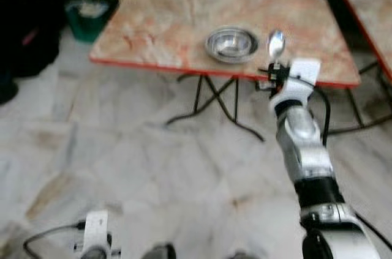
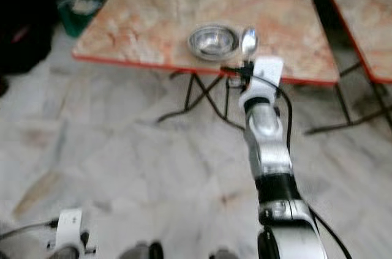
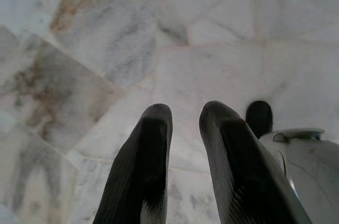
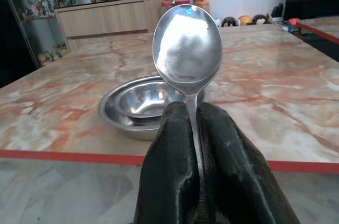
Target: Setting the table
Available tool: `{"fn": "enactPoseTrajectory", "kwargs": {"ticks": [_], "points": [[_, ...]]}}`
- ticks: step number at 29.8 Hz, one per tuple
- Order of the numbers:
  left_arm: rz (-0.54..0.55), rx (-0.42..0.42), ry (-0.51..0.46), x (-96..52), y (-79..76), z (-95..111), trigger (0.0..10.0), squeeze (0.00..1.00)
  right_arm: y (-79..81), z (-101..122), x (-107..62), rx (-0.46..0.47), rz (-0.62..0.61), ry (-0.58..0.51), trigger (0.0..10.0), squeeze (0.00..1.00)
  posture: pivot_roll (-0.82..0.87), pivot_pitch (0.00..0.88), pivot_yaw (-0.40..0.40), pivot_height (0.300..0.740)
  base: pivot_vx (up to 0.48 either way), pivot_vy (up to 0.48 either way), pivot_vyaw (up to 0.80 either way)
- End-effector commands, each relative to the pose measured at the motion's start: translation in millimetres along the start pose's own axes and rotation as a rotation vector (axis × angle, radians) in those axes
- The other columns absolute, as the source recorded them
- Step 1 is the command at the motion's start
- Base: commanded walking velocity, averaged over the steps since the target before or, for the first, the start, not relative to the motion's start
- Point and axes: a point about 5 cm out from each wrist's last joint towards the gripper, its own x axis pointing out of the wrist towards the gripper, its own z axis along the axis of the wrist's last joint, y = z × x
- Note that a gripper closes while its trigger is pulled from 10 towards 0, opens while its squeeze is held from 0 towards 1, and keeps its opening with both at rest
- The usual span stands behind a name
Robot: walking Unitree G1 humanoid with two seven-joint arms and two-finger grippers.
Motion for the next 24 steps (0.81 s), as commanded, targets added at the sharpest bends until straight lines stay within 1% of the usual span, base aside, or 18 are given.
{"fn": "enactPoseTrajectory", "kwargs": {"ticks": [1,18,21,24], "points": [[-0.010,-0.009,0.028,-1.7,-5.8,-7.1,10.0,0.00,-9.1,4.5,-0.1,-0.007,-0.026,-0.015,10.0,0.00,-0.04,0.203,0.019,0.740,0.352,0.000,0.00],[-0.012,-0.004,0.026,-1.6,-7.0,-6.4,10.0,0.00,-9.8,2.8,0.1,0.008,-0.029,-0.001,10.0,0.00,-0.04,0.204,0.019,0.740,0.360,0.000,0.00],[-0.013,-0.002,0.027,-1.5,-7.3,-6.2,10.0,0.00,-8.6,2.7,0.3,0.005,-0.024,0.000,10.0,0.00,-0.04,0.205,0.019,0.740,0.368,0.000,-0.80],[-0.013,-0.002,0.027,-1.5,-7.5,-6.1,10.0,0.00,-8.1,2.4,-0.1,0.006,-0.024,-0.002,10.0,0.00,-0.04,0.204,0.019,0.740,0.369,0.000,0.00]]}}
